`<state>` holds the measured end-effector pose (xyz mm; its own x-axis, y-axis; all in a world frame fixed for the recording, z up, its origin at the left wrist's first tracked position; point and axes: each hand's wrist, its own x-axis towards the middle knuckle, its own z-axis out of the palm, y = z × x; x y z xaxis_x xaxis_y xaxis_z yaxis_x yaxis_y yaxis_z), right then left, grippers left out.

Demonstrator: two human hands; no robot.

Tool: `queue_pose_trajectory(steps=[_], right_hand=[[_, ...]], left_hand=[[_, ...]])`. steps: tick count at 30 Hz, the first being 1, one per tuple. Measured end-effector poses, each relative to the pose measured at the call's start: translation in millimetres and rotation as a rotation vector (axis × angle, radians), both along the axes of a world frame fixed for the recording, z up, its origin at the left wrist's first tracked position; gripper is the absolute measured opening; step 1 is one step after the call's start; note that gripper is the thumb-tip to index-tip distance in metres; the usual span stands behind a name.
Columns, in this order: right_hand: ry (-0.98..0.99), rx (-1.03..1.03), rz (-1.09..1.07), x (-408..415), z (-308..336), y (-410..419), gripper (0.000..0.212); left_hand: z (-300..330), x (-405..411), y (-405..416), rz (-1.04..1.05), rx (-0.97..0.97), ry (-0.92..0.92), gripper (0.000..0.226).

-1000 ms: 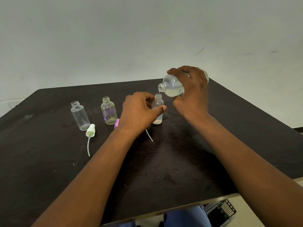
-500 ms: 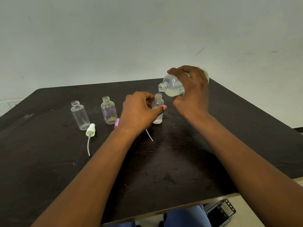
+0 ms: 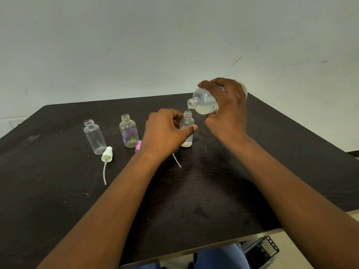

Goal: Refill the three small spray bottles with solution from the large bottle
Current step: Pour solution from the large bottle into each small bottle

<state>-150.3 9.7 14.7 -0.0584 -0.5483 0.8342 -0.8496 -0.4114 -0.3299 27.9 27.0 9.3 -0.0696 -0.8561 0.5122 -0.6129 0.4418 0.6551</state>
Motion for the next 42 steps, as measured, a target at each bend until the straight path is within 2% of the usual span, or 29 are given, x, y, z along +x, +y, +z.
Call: queue_pose_trajectory(steps=[42], right_hand=[[0.001, -0.007, 0.013, 0.2, -1.0, -0.1, 0.072]], left_hand=[[-5.1, 0.4, -3.8, -0.009, 0.012, 0.039, 0.04]])
